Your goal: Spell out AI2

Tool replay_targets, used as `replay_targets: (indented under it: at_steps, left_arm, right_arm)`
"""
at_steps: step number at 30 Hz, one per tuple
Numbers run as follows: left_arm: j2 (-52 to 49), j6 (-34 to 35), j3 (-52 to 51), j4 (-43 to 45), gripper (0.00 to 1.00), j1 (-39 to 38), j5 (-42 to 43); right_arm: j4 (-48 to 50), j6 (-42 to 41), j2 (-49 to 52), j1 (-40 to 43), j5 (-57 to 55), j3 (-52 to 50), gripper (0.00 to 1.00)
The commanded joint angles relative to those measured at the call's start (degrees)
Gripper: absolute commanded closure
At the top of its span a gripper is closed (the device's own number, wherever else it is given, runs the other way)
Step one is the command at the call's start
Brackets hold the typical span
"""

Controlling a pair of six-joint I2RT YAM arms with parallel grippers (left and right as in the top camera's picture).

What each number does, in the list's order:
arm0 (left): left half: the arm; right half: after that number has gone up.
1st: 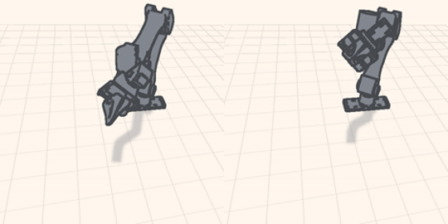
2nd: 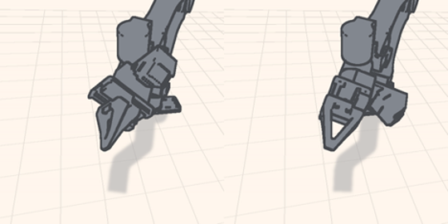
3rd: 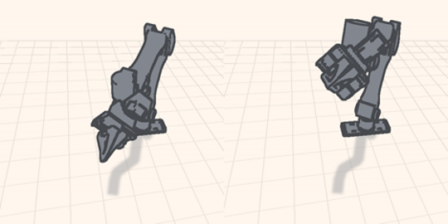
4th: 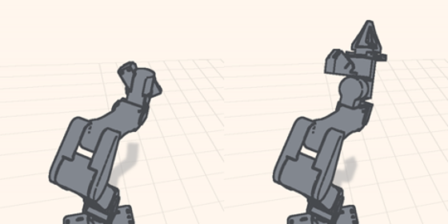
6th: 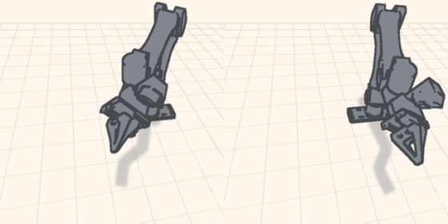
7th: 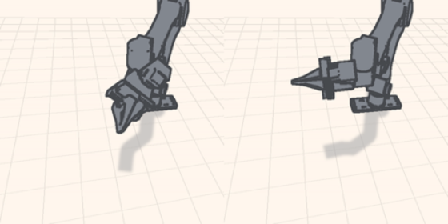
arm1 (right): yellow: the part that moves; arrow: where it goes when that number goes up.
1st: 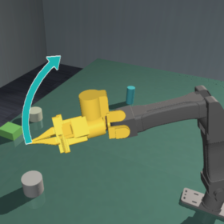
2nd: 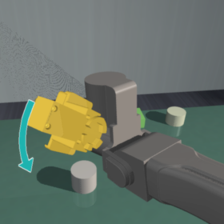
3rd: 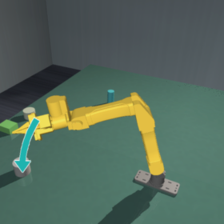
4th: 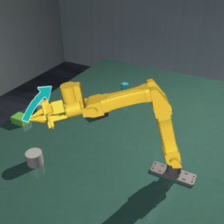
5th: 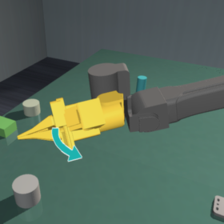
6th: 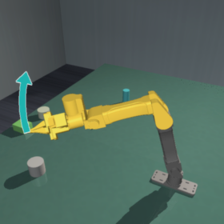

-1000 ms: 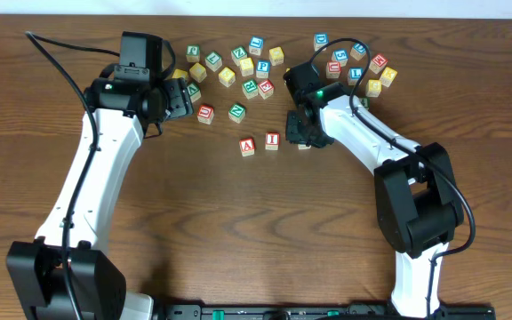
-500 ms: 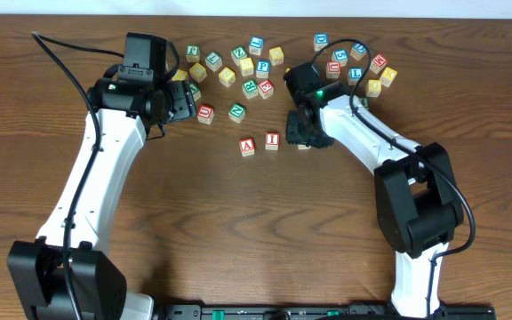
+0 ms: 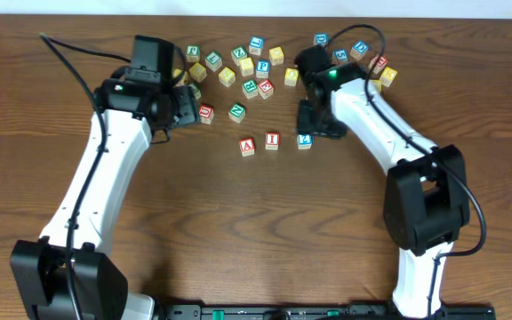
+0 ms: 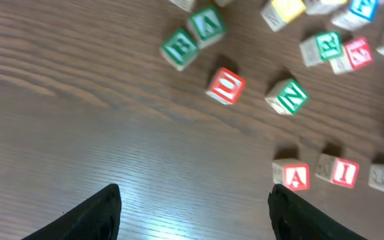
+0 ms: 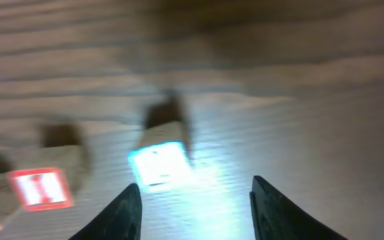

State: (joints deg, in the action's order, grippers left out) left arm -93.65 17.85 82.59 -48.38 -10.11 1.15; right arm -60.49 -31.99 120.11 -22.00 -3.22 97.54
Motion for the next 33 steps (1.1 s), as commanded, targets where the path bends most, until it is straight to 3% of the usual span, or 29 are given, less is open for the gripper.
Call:
replay_targets:
  at_steps: [1, 6, 9, 13, 33]
  left_arm:
    - [-0.8, 1.4, -2.6, 0.5, 0.32, -3.0, -0.1]
    - [-1.2, 3.7, -7.1, 4.1, 0.51, -6.9, -0.1]
    - [-2.7, 3.7, -7.6, 4.3, 0.74, -8.4, -0.1]
    - [-5.2, 3.9, -7.6, 5.2, 0.92, -9.6, -0.1]
    - [-16.1, 3.9, -7.6, 10.6, 0.92, -11.5, 5.1]
  right_arm:
    - [-0.8, 0.8, -1.2, 2.9, -0.7, -0.8, 0.48]
    - [1.1, 0.8, -0.9, 4.0, -0.7, -4.0, 0.49]
    - [2.6, 0.8, -0.9, 3.9, -0.7, -5.4, 0.49]
    - [4.6, 0.7, -0.9, 3.7, -0.7, -7.1, 0.49]
    - [8.3, 0.8, -0.9, 3.6, -0.7, -10.3, 0.46]
